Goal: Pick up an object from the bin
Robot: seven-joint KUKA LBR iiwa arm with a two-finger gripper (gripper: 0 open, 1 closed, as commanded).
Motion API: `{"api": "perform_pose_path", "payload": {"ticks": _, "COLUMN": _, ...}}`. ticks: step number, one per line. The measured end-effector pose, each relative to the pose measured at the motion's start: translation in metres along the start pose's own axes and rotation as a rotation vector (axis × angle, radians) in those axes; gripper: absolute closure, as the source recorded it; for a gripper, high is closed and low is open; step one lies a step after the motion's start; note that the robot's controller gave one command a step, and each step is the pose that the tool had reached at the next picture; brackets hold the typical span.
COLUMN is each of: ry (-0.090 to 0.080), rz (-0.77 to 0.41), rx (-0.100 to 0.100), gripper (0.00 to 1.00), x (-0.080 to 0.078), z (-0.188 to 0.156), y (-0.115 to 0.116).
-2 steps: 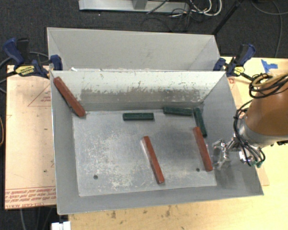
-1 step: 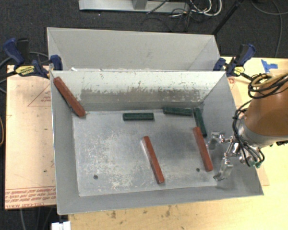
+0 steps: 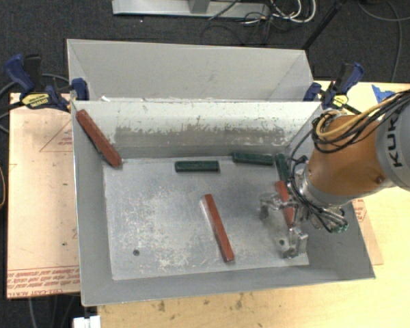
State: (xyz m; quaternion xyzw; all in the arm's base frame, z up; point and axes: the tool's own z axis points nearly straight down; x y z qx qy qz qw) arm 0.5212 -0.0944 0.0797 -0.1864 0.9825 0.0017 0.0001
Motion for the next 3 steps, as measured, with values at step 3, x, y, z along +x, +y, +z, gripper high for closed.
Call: {"api": "perform_pose_path", "payload": {"ticks": 3, "ry": -0.007, "rz": -0.448, "rx": -0.015, "gripper": 0.00, "x": -0.025, "z": 0.010, "y": -0.058}}
